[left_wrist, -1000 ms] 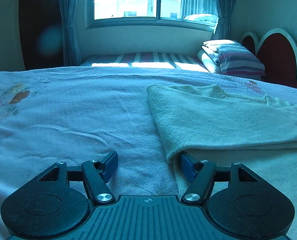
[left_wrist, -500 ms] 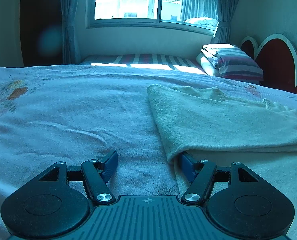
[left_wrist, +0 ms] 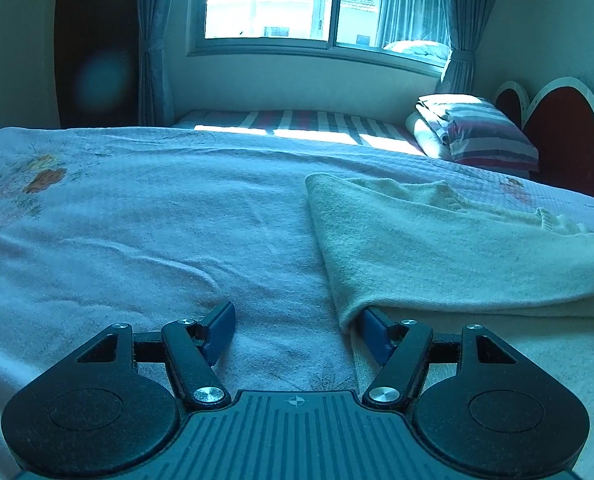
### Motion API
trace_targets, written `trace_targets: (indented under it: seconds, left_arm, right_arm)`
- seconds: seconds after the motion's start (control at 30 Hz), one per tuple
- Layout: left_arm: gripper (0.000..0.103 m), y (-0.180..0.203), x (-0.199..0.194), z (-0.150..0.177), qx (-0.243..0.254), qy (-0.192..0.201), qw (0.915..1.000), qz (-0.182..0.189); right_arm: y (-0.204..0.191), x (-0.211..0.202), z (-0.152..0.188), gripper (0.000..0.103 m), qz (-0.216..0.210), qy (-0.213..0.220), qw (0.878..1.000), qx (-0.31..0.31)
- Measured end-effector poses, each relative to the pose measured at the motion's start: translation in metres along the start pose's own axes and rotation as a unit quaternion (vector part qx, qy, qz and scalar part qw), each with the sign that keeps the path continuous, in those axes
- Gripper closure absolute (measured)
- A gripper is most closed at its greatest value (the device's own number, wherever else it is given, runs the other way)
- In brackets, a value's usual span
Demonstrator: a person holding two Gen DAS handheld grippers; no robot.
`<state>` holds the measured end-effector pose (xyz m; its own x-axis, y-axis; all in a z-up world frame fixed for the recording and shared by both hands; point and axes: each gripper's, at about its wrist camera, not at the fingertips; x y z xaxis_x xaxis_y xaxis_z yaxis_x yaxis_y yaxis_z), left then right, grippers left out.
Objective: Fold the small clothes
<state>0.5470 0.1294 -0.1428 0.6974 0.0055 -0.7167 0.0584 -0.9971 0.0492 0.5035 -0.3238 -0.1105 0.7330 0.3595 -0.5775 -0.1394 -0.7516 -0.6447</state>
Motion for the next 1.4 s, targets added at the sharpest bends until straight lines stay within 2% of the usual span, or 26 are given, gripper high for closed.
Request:
trace_targets:
  seconds: [0.1,0.2,0.27,0.37,0.43,0.5,0.53,0.6,0.67,0.7,0.77,0.8,0.93,1.03,1.07,1.13,1.2,1.23,1.27,1.4]
  left_arm:
    - [0.035,0.001,0.000,0.000,0.002,0.001,1.0000,-0.001]
    - [0.035,0.000,0.001,0.000,0.001,0.001,1.0000,-0.001]
    - [0.035,0.001,0.001,0.001,0.003,0.001,1.0000,-0.002]
    - [0.035,0.001,0.002,0.000,0.004,-0.002,1.0000,-0.003]
    - [0.035,0.002,-0.002,-0.001,0.008,-0.009,0.9999,-0.005]
    - [0.035,0.001,-0.010,0.001,0.015,-0.003,0.9999,-0.007]
    - [0.035,0.000,-0.013,0.002,0.017,-0.002,0.9998,-0.006]
    - [0.035,-0.005,-0.015,0.005,0.011,-0.002,0.9999,0.001]
    - [0.035,-0.010,-0.012,0.008,0.003,-0.008,1.0000,0.002]
    - [0.035,-0.011,-0.010,0.010,0.000,-0.011,0.9999,0.001]
    - [0.035,-0.010,-0.009,0.012,0.001,-0.011,0.9999,-0.001]
    - [0.035,-0.009,-0.009,0.012,0.003,-0.011,0.9999,-0.003]
    - [0.035,-0.010,-0.007,0.013,0.003,-0.010,0.9999,-0.002]
    - [0.035,-0.009,-0.008,0.011,0.003,-0.010,0.9999,-0.003]
    - [0.035,-0.009,-0.011,0.011,0.002,-0.007,1.0000,-0.004]
    - [0.035,-0.008,-0.016,0.008,0.000,0.005,1.0000,-0.001]
    - [0.035,-0.006,-0.019,0.004,0.003,0.016,0.9999,-0.003]
    - [0.035,-0.004,-0.021,0.002,0.002,0.022,0.9997,-0.004]
    - [0.035,-0.003,-0.023,-0.004,0.000,0.032,0.9995,-0.001]
    - [0.035,0.012,-0.015,-0.031,0.026,0.052,0.9983,0.004]
  right_arm:
    - [-0.006,-0.017,-0.003,0.094,0.009,0.025,1.000,-0.015]
    - [0.004,-0.011,-0.001,0.094,0.033,-0.001,0.999,-0.009]
    - [0.015,0.001,0.001,0.094,0.063,-0.029,0.997,0.018]
    - [0.021,0.002,0.002,0.090,0.050,-0.039,0.998,0.030]
    - [0.022,-0.001,0.002,0.084,0.045,-0.037,0.998,0.027]
    - [0.022,-0.012,0.003,0.078,0.049,-0.013,0.999,0.011]
    - [0.022,-0.018,0.003,0.067,0.050,0.001,0.999,0.006]
    - [0.027,-0.027,-0.002,0.056,0.050,0.024,0.998,0.001]
    - [0.033,-0.024,-0.010,0.059,0.035,0.023,0.999,0.003]
    - [0.036,-0.019,-0.014,0.062,0.017,0.009,1.000,-0.002]
    - [0.034,-0.007,-0.019,0.072,0.019,-0.020,0.999,-0.019]
    - [0.030,-0.004,-0.020,0.080,0.015,-0.033,0.999,-0.033]
    - [0.023,-0.013,-0.024,0.080,-0.022,-0.033,0.999,-0.023]
    - [0.030,-0.003,-0.023,0.081,0.037,-0.067,0.997,-0.022]
    - [0.033,-0.002,-0.021,0.082,0.040,-0.073,0.996,-0.016]
    - [0.031,-0.013,-0.016,0.074,0.041,-0.055,0.997,-0.025]
    - [0.023,-0.013,-0.012,0.080,0.076,-0.050,0.994,-0.065]
    - [0.023,-0.007,-0.010,0.078,0.105,-0.062,0.990,-0.077]
    - [0.026,-0.004,-0.010,0.078,0.103,-0.063,0.990,-0.070]
    - [0.011,-0.025,-0.012,0.079,0.098,0.001,0.992,-0.084]
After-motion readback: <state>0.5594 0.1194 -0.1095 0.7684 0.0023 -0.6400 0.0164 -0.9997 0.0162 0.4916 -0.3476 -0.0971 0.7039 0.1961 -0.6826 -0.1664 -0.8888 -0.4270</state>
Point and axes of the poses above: each gripper's, at about its wrist camera, not at the fingertips, and x roughly the way its jaws point, y to its right, z to its underside, and after that the axes turned 10 degrees about -y, right-handed
